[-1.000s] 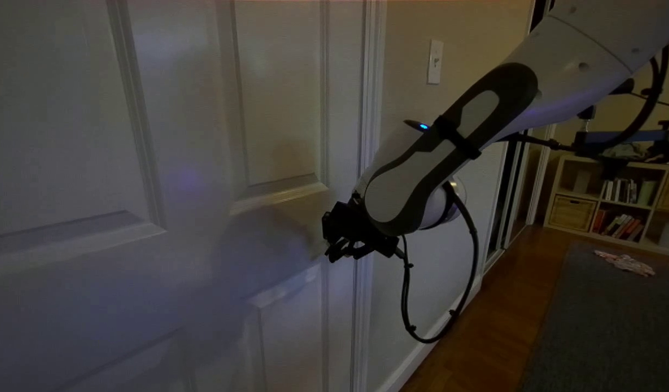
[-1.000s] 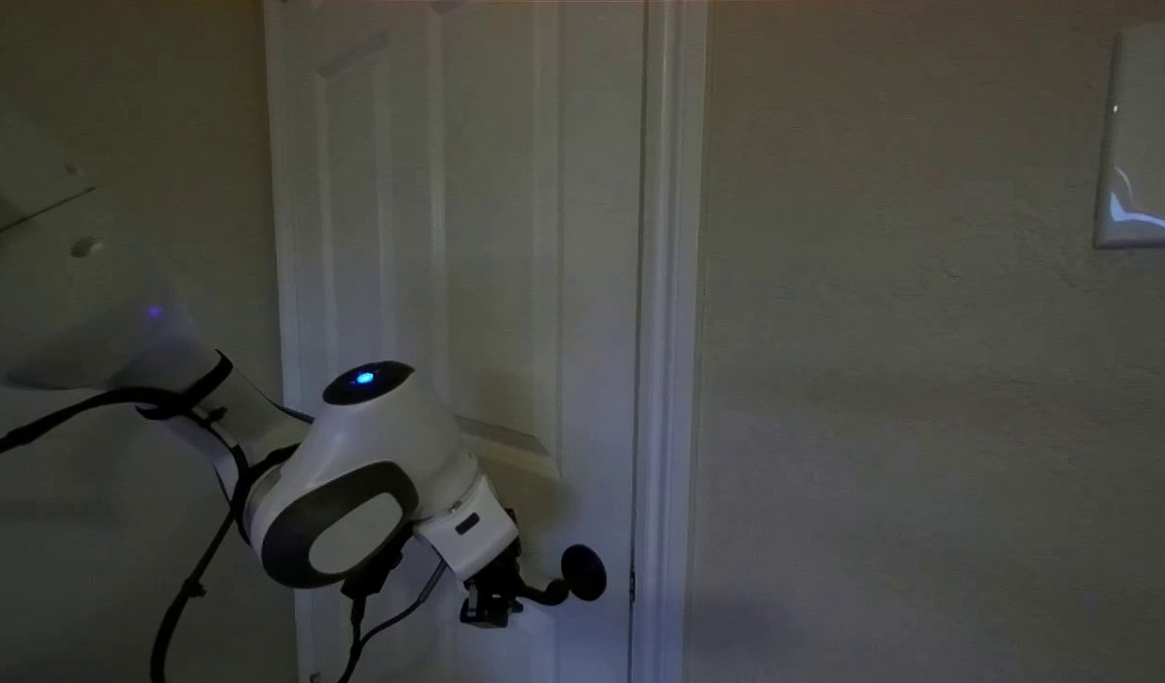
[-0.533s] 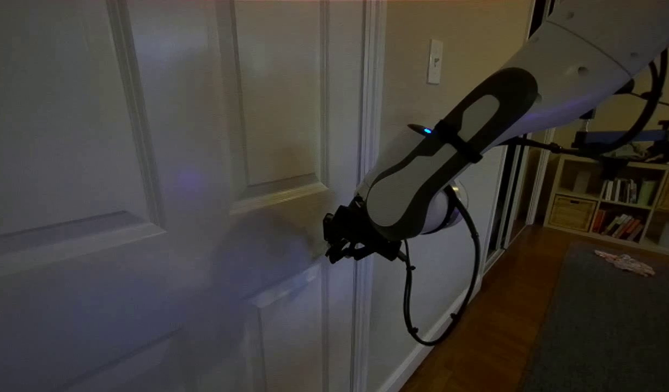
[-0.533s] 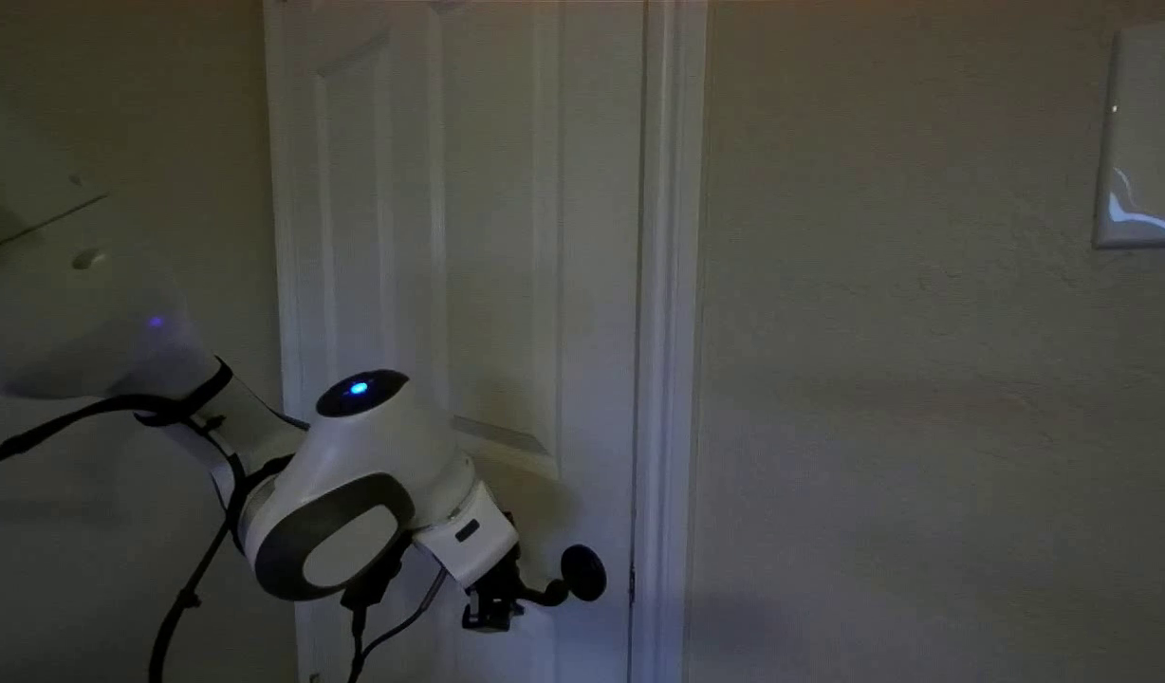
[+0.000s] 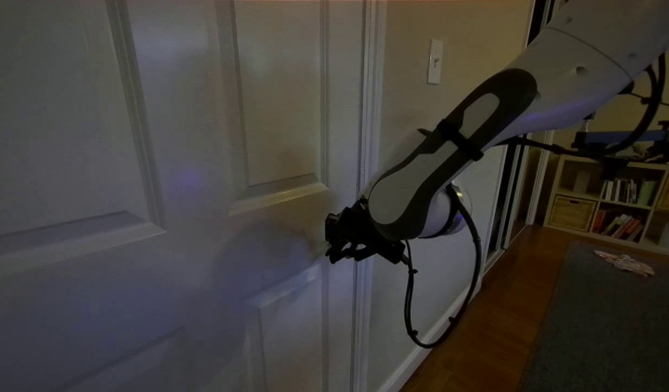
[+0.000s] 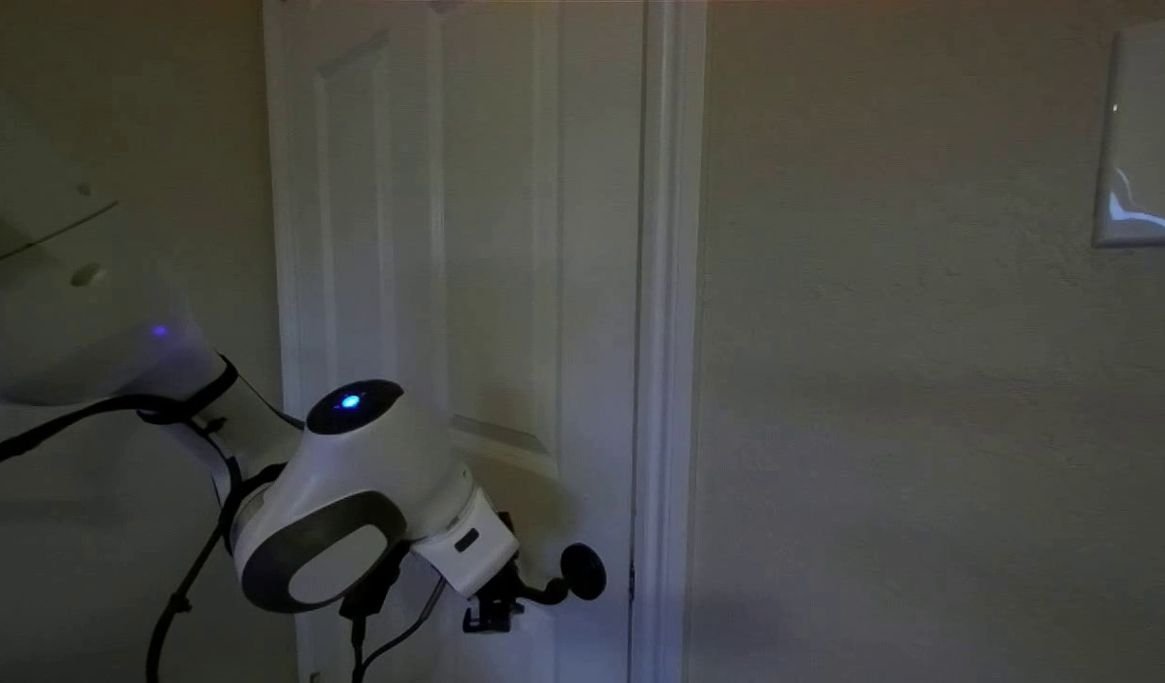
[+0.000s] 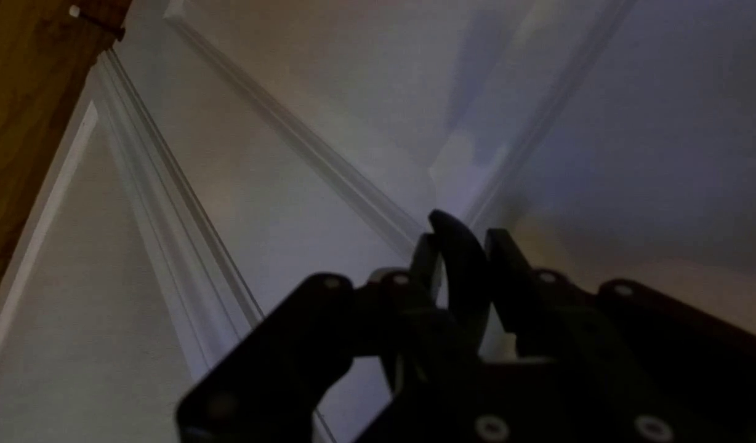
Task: Open the door
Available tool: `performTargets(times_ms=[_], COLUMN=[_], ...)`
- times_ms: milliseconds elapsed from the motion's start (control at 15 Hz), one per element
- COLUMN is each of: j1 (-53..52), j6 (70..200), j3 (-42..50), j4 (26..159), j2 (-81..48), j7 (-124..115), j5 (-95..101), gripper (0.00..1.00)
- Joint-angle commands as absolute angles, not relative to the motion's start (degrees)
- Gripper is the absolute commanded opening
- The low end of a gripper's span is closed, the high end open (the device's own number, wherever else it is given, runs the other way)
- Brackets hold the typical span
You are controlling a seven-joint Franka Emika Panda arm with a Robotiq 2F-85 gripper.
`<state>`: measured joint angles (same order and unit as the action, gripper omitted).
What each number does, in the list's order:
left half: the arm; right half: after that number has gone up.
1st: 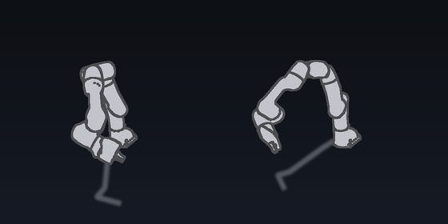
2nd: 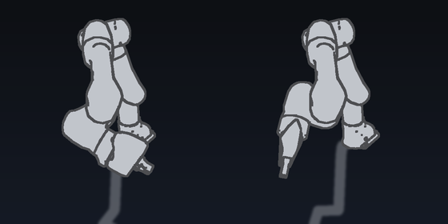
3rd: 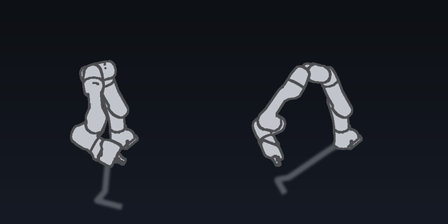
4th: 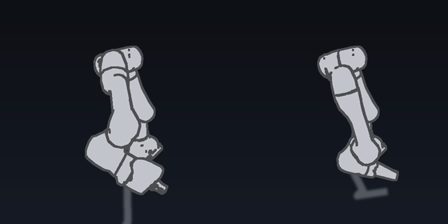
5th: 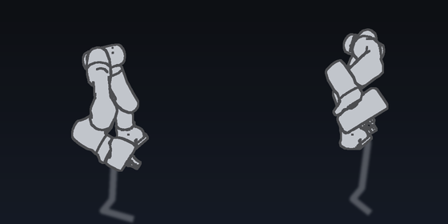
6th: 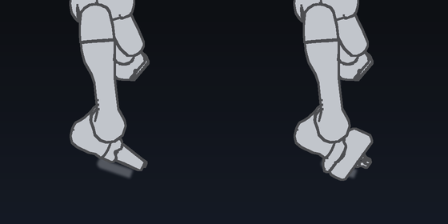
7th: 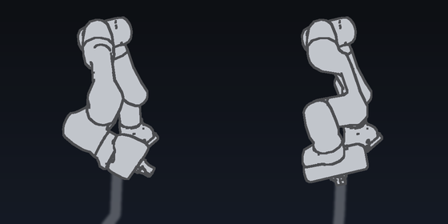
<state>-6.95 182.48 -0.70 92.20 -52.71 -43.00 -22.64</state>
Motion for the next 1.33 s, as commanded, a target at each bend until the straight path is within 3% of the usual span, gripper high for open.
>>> performTargets(times_ms=[0, 600, 1267], j1=[-5.10, -4.40, -4.74], j6=[182.09, 182.16, 183.52], j3=[-2.20, -0.77, -1.99], j4=[103.56, 98.71, 101.90], j2=[-49.12, -53.41, -51.40], j7=[-40.74, -36.93, -34.64], j5=[-25.41, -25.79, -27.62], gripper=[0.10, 0.10, 0.10])
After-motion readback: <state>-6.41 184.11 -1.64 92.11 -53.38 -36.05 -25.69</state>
